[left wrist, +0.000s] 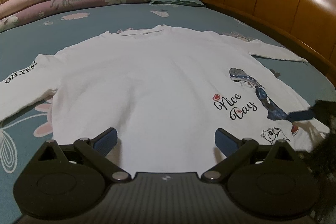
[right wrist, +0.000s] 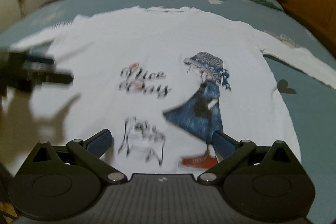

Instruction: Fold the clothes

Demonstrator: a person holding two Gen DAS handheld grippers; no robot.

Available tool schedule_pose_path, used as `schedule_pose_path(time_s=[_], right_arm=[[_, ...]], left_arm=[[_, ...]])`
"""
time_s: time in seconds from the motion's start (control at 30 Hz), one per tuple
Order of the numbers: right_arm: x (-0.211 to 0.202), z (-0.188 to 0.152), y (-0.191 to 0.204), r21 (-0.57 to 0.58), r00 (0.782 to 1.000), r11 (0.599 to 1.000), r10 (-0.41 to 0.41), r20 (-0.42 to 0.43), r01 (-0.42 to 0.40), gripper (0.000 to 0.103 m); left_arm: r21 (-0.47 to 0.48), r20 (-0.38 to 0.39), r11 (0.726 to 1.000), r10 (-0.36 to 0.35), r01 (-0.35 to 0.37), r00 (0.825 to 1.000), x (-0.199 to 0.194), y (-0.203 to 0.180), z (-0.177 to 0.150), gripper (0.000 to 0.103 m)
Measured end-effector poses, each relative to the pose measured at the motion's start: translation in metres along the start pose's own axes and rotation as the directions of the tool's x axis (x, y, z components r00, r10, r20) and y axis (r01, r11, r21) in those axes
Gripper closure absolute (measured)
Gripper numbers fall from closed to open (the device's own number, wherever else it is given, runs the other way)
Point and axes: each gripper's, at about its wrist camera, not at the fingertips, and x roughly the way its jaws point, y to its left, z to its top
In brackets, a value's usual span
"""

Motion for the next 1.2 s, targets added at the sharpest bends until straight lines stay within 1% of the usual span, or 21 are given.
schedule_pose_path(time_s=[0.03,0.17,0.2,0.27,0.3,0.37,0.5,0.53,0.6,0.7,0.73,0.87,0.97,1.0,1.1,1.2], right_arm=[[-0.006,-0.006,0.001,-0.004,1.0,1.0,0.002,-0.003,-0.002,0.0],[-0.035,-0.03,-0.008,0.047,0.999,0.999,0.021,-0.035,-0.019,0.0],[-0.041,-0.035,-0.006,0.03,0.999,1.0,0.01,-0.043,-0.009,0.0],[-0.048,-0.039,-0.003,0.041,0.997,0.999,0.019,-0.069,-0.016,0.0],[-0.051,-0.039,-0.002,0.036,0.997,0.999,0.009,-0.077,-0.006,0.0],[-0.057,-0.033,0.006,-0.003,0.999,1.0,-0.02,-0.044,0.02,0.0],[-0.056,-0.008,0.026,-0.056,0.999,0.998,0.002,0.042,0.001,0.0],[-0.051,-0.004,0.03,-0.067,0.999,0.998,0.009,0.048,-0.006,0.0],[-0.039,0.002,0.042,-0.098,0.999,0.995,0.023,0.047,-0.018,0.0],[-0.023,-0.006,0.053,-0.128,0.999,0.991,0.031,-0.012,-0.032,0.0],[-0.022,-0.012,0.053,-0.12,0.999,0.992,0.034,-0.021,-0.036,0.0],[-0.043,-0.038,0.042,-0.042,0.999,0.998,0.051,0.017,-0.05,0.0],[-0.054,-0.043,0.043,-0.025,0.999,0.999,0.048,0.002,-0.048,0.0],[-0.057,-0.04,0.043,-0.025,0.999,0.999,0.039,0.019,-0.039,0.0],[-0.06,-0.026,0.041,-0.045,0.994,0.999,0.019,0.111,-0.014,0.0],[-0.045,-0.008,0.035,-0.067,0.99,0.998,-0.003,0.143,0.013,0.0]], left_arm=[[0.003,-0.001,1.0,0.0,0.0,1.0,0.0,0.0,0.0,0.004],[0.01,-0.008,1.0,0.002,-0.002,1.0,0.0,-0.002,-0.002,0.004],[0.012,-0.009,1.0,0.001,-0.001,1.0,0.0,-0.003,-0.002,0.004],[0.015,-0.01,1.0,0.0,0.0,1.0,-0.001,-0.004,-0.003,0.004],[0.016,-0.01,1.0,0.002,-0.002,1.0,-0.001,-0.005,-0.003,0.004],[0.016,-0.009,1.0,0.005,-0.005,1.0,-0.002,-0.005,-0.004,0.004],[0.014,-0.014,1.0,0.005,-0.005,1.0,-0.003,-0.004,-0.006,0.004],[0.012,-0.015,1.0,0.007,-0.007,1.0,-0.003,-0.003,-0.006,0.004],[0.01,-0.017,1.0,0.009,-0.009,1.0,-0.003,-0.002,-0.006,0.004],[0.007,-0.011,1.0,0.006,-0.006,1.0,-0.005,-0.001,-0.006,0.004],[0.009,-0.01,1.0,0.003,-0.003,1.0,-0.006,-0.001,-0.006,0.004],[0.012,-0.008,1.0,-0.007,0.007,1.0,-0.008,-0.002,-0.006,0.004],[0.013,-0.014,1.0,-0.018,0.018,1.0,-0.008,-0.006,-0.008,0.004],[0.017,-0.018,1.0,-0.02,0.02,1.0,-0.007,-0.008,-0.009,0.004],[0.032,-0.043,0.999,-0.028,0.029,0.999,-0.001,-0.017,-0.014,0.003],[0.037,-0.039,0.999,-0.025,0.026,0.999,0.0,-0.025,-0.019,0.001]])
